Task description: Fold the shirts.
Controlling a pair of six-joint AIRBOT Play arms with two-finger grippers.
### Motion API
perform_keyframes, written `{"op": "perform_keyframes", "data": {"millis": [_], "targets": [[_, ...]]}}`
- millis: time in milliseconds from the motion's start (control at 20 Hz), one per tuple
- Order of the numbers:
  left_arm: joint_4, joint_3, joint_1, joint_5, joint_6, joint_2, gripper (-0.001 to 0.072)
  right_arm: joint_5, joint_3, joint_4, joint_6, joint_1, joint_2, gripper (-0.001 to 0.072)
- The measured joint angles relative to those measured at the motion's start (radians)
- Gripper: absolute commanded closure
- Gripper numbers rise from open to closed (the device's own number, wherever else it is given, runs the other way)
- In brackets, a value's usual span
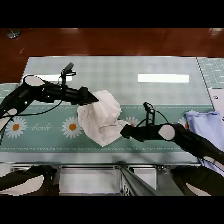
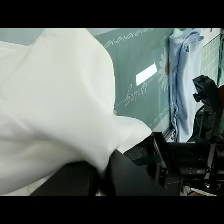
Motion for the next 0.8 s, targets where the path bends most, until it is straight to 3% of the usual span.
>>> {"op": "perform_keyframes", "data": {"millis": [100, 250, 500, 800], "targets": [[-0.002, 0.003, 0.005, -0.012, 0.003, -0.001, 0.0667, -0.027, 0.052, 0.035, -0.012, 0.021, -0.089, 0.0117], [-0.002, 0.005, 0.008, -0.020, 0.010, -0.001, 0.0668, -0.038, 0.111, 0.080, -0.038, 0.037, -0.183, 0.0692], [-0.009, 0.012, 0.018, -0.025, 0.042, 0.019, 0.0669, -0.025, 0.222, 0.102, -0.134, 0.014, -0.209, 0.0695], [-0.126, 0.199, 0.150, 0.098, 0.076, 0.217, 0.0670, 0.092, 0.595, -0.171, -0.129, -0.196, 0.023, 0.0696]]}}
